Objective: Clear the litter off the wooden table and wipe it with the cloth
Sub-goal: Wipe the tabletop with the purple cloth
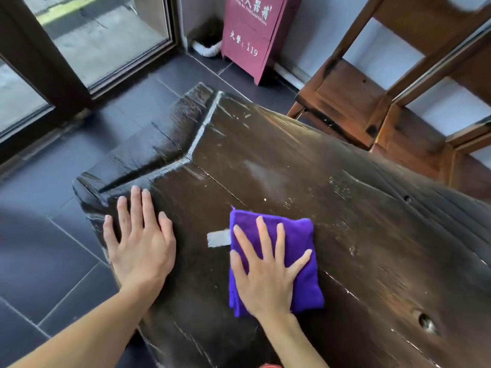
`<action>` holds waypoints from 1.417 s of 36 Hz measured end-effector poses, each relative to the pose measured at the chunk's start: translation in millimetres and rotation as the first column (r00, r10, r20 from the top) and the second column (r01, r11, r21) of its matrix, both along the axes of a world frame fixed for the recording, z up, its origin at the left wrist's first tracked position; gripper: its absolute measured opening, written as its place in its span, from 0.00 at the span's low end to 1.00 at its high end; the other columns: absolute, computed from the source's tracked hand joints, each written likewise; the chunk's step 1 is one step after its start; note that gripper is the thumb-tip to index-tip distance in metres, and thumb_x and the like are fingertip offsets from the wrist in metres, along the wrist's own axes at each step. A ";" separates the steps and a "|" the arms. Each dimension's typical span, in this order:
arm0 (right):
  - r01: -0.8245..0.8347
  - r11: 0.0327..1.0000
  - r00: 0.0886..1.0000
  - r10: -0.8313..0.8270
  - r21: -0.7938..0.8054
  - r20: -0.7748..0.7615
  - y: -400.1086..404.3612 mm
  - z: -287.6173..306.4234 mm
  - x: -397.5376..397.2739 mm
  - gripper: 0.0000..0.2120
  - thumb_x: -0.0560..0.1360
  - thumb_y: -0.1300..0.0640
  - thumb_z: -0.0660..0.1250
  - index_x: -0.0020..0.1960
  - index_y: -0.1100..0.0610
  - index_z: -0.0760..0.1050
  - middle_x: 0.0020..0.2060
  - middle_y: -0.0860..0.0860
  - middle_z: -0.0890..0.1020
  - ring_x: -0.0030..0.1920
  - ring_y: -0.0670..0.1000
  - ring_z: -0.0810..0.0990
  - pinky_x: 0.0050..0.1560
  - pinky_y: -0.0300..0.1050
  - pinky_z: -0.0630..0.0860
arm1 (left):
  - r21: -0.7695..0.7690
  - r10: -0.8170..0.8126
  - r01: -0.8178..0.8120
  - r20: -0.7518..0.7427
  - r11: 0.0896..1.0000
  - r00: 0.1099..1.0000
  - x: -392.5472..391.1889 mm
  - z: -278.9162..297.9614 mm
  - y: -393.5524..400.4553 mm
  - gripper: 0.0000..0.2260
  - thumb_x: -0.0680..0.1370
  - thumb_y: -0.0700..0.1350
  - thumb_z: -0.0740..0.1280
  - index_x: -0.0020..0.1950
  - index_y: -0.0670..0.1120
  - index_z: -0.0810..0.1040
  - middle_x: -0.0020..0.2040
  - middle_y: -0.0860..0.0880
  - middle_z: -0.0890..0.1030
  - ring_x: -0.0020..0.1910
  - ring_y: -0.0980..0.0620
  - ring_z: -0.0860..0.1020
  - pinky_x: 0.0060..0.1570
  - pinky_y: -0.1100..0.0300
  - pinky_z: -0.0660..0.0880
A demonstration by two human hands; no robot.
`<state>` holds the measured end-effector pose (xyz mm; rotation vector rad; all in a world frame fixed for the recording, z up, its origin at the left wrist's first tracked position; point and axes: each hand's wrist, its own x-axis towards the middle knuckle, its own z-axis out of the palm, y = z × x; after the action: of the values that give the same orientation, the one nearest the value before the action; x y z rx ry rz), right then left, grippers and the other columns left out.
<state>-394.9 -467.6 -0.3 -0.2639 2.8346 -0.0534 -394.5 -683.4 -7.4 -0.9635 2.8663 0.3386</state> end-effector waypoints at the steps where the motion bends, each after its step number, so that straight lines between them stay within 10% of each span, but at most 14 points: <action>1: 0.043 0.999 0.999 -0.043 -0.001 -0.015 -2.2 -3.0 -22.2 0.25 0.81 0.34 0.46 0.78 0.30 0.51 0.82 0.44 0.53 0.82 0.59 0.50 0.65 0.86 0.46 | 0.000 -0.004 0.004 0.001 1.000 1.000 0.1 -0.5 -0.2 0.27 0.85 0.56 0.43 0.85 0.51 0.47 0.84 0.55 0.44 0.83 0.52 0.45 0.81 0.48 0.42; 12: 0.198 0.977 0.975 -0.204 -0.075 -0.084 -3.7 -5.3 -237.7 0.25 0.81 0.32 0.39 0.78 0.30 0.44 0.82 0.42 0.45 0.82 0.57 0.39 0.66 0.84 0.37 | -0.033 0.021 -0.022 -0.026 0.999 0.999 0.9 -10.3 -1.1 0.28 0.84 0.56 0.45 0.84 0.48 0.54 0.84 0.52 0.52 0.83 0.50 0.52 0.80 0.47 0.46; 22: 0.203 0.976 0.967 -0.213 -0.083 -0.143 -7.8 -4.1 -321.2 0.27 0.81 0.34 0.39 0.79 0.34 0.53 0.81 0.47 0.59 0.81 0.56 0.54 0.67 0.85 0.38 | -0.065 0.025 -0.025 -0.008 0.998 1.000 0.4 -16.2 0.3 0.28 0.84 0.56 0.45 0.84 0.49 0.52 0.84 0.54 0.52 0.83 0.51 0.51 0.80 0.48 0.44; 35: -0.077 0.995 0.988 0.067 -0.065 -0.142 -19.0 -5.2 -187.2 0.25 0.83 0.37 0.42 0.80 0.34 0.47 0.83 0.45 0.50 0.82 0.59 0.44 0.69 0.81 0.41 | -0.038 0.014 -0.012 0.041 0.999 0.999 -1.6 -8.1 3.6 0.27 0.85 0.56 0.43 0.84 0.50 0.51 0.85 0.55 0.48 0.83 0.53 0.47 0.79 0.48 0.43; 51: -0.230 0.967 0.972 0.233 -0.111 0.013 77.4 12.0 93.3 0.29 0.78 0.35 0.59 0.78 0.32 0.57 0.81 0.43 0.58 0.80 0.58 0.58 0.68 0.82 0.57 | -0.027 -0.028 0.026 -0.039 0.999 0.999 1.3 -5.3 6.7 0.27 0.85 0.56 0.44 0.84 0.50 0.52 0.85 0.53 0.50 0.83 0.52 0.48 0.79 0.46 0.46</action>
<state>-301.6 -390.2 11.7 -0.6118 2.7577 -0.1600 -393.2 -676.8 -12.7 -0.9319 2.9242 0.3213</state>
